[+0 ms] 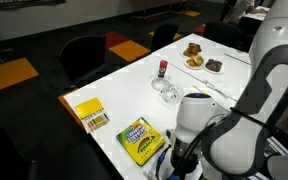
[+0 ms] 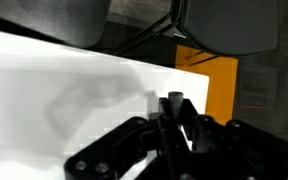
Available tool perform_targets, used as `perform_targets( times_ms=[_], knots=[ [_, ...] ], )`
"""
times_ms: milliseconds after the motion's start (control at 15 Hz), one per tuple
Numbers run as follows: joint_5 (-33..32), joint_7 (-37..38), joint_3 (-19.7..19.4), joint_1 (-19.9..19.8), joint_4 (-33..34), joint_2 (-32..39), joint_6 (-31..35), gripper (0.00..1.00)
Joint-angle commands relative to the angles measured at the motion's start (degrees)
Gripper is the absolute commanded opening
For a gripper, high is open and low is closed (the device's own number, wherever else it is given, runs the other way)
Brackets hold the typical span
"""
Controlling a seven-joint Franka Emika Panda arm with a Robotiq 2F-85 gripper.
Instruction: Pick up two of the crayons and put them to the right
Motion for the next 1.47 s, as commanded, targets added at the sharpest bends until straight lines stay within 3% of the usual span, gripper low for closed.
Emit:
perform_targets(
  times_ms=[0,400,600,667,1000,1067,1400],
  knots=[
    [-1.19,0.87,-0.85,1.47,-5.26,-12.53,-0.79,0.04],
    [4.22,-2.85,5.49,-5.41,-11.45,-27.95,-4.92,0.04],
    [6.26,-4.7,7.56,-11.26,-15.03,-34.95,-6.57,0.04],
    [4.95,-4.55,3.83,-10.28,-12.04,-36.97,-10.8,0.04],
    [4.73,-11.07,-3.37,-15.51,-11.5,-48.64,-21.69,0.04],
    [1.15,-10.02,-13.0,-8.8,-11.33,-49.05,-23.44,0.04],
    [-16.26,-7.69,-34.93,-0.85,-11.05,-53.92,-33.19,0.04]
  ],
)
